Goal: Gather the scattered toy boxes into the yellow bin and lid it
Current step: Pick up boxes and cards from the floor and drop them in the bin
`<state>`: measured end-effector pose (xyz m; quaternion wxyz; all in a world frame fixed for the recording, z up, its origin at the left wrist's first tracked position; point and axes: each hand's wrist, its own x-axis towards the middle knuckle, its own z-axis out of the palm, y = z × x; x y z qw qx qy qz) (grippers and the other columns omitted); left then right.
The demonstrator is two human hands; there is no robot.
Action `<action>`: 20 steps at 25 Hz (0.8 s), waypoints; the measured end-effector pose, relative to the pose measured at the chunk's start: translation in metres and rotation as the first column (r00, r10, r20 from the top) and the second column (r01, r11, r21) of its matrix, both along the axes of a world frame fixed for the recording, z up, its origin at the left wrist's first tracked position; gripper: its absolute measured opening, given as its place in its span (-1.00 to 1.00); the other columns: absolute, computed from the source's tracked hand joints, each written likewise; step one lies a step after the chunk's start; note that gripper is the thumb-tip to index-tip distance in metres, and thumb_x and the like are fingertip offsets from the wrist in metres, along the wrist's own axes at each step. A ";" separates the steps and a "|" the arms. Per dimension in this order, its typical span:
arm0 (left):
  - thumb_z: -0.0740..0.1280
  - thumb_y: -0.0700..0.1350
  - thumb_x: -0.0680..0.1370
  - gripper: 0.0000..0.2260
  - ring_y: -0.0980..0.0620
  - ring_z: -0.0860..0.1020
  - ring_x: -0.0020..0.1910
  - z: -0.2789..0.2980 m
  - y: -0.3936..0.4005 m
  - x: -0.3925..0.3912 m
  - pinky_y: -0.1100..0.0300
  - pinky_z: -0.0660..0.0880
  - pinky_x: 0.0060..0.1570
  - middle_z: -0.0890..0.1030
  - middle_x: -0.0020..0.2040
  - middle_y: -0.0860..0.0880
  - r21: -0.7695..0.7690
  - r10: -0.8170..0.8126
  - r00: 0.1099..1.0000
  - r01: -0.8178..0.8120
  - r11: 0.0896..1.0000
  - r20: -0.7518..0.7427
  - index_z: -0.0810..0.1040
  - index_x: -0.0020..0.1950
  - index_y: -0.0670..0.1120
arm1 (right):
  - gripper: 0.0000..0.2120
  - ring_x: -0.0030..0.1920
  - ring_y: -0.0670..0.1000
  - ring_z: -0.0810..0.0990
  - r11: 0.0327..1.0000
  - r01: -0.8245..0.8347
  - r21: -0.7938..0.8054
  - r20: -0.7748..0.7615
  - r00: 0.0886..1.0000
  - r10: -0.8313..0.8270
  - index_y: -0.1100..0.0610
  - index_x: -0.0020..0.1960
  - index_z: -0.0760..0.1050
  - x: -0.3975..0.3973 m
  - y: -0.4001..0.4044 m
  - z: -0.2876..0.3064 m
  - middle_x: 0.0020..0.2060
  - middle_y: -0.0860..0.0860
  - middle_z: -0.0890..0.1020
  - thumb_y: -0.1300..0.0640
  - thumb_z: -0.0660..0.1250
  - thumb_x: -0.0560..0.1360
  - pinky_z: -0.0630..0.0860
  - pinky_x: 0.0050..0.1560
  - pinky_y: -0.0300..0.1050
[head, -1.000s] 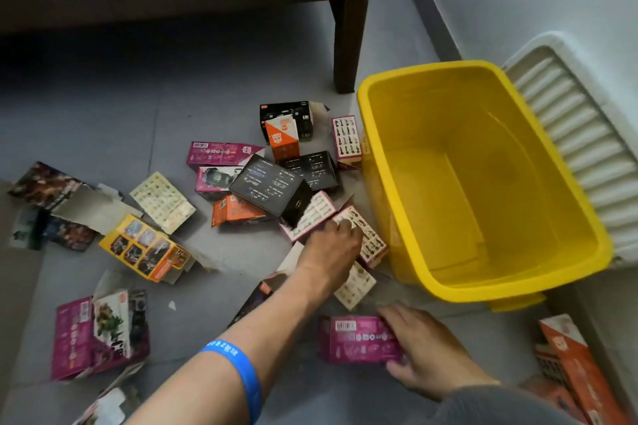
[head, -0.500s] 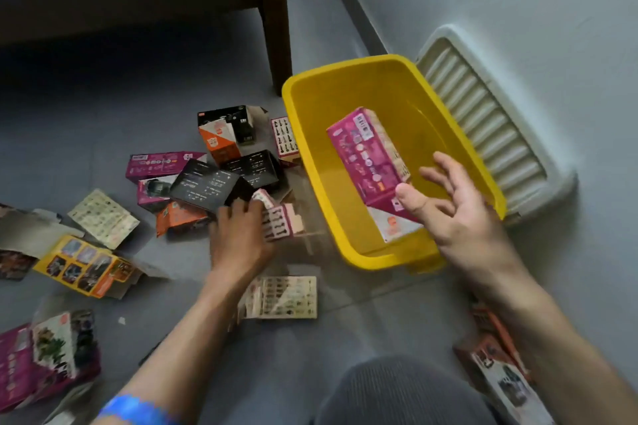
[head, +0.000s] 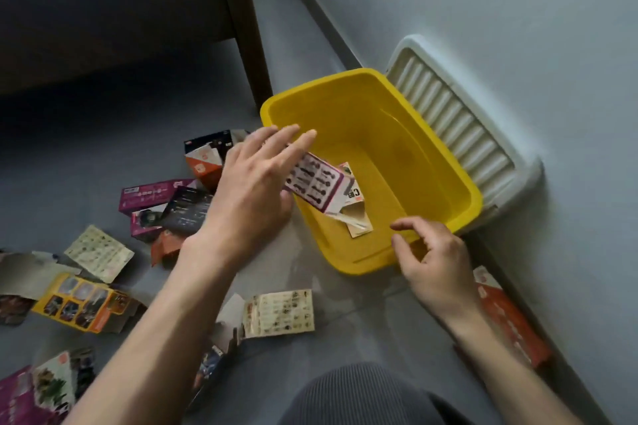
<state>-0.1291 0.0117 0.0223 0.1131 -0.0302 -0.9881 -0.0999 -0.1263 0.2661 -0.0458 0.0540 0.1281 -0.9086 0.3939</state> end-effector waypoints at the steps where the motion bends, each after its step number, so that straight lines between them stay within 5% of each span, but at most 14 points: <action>1: 0.38 -0.30 0.46 -0.28 -0.13 0.21 0.52 -0.004 0.011 -0.008 -0.16 0.23 0.43 0.31 0.54 -0.06 -0.002 -0.064 0.994 0.064 0.998 0.093 0.24 0.57 0.03 | -0.89 -0.03 -0.01 0.60 0.999 0.044 -0.016 -0.058 0.997 -0.045 0.10 -0.02 0.64 0.003 0.007 -0.001 -0.10 -0.06 0.67 0.26 0.41 0.49 0.44 -0.03 -0.26; 4: 0.32 -0.38 0.43 -0.40 -0.19 0.44 0.37 -0.020 0.046 -0.019 -0.09 0.43 0.27 0.51 0.39 -0.14 0.066 -0.219 0.972 0.214 0.975 0.080 0.42 0.47 -0.09 | -0.88 -0.14 -0.10 0.56 0.976 0.195 -0.101 -0.102 0.973 -0.205 0.05 -0.05 0.60 0.015 0.038 -0.014 -0.17 -0.16 0.59 0.18 0.31 0.48 0.44 -0.08 -0.35; 6: 0.32 -0.34 0.44 -0.57 -0.20 0.58 0.09 -0.038 0.077 -0.014 -0.03 0.55 -0.03 0.66 0.13 -0.15 0.125 -0.366 0.930 0.360 0.925 0.030 0.58 0.29 -0.12 | -0.88 -0.16 0.01 0.60 0.942 0.329 -0.069 -0.010 0.944 -0.331 0.07 -0.05 0.59 0.031 0.070 -0.038 -0.17 -0.08 0.63 0.19 0.31 0.46 0.49 -0.13 -0.19; 9: 0.35 -0.25 0.45 -0.80 -0.12 0.56 -0.14 -0.068 0.127 0.009 0.09 0.52 -0.21 0.67 -0.10 -0.07 0.172 -0.632 0.775 0.621 0.765 0.016 0.69 0.02 -0.10 | -0.74 0.07 0.24 0.58 0.854 0.346 0.389 0.171 0.884 -0.436 0.20 0.11 0.58 0.069 0.123 -0.092 0.07 0.18 0.65 0.19 0.42 0.44 0.43 0.08 0.03; 12: 0.37 -0.24 0.47 -0.88 -0.15 0.55 -0.16 -0.088 0.150 0.017 -0.02 0.53 -0.20 0.66 -0.11 -0.08 0.151 -0.654 0.756 0.651 0.744 -0.029 0.68 -0.07 -0.12 | -0.47 0.23 0.25 0.46 0.718 0.225 0.658 0.308 0.790 -0.530 0.14 0.29 0.49 0.102 0.151 -0.125 0.28 0.18 0.53 -0.18 0.40 0.47 0.42 0.16 0.14; 17: 0.30 -0.14 0.51 -0.79 -0.15 0.51 0.00 -0.091 0.146 0.014 -0.02 0.47 -0.10 0.59 0.12 -0.15 0.236 -0.448 0.889 0.458 0.857 -0.097 0.64 0.10 -0.11 | -0.32 0.32 0.17 0.41 0.764 -0.010 0.645 0.424 0.837 -0.347 0.04 0.49 0.29 0.113 0.135 -0.126 0.34 0.09 0.46 -0.16 0.37 0.45 0.46 0.21 0.09; 20: 0.37 -0.12 0.52 -0.80 -0.08 0.53 0.00 -0.080 0.139 0.012 0.03 0.48 -0.05 0.61 0.10 -0.08 0.410 -0.316 0.948 0.303 0.860 -0.037 0.63 0.12 -0.10 | -0.28 0.31 0.10 0.52 0.923 0.299 0.243 0.353 0.859 -0.372 -0.09 0.47 0.32 0.104 0.114 -0.087 0.36 0.03 0.52 -0.05 0.49 0.36 0.51 0.21 0.03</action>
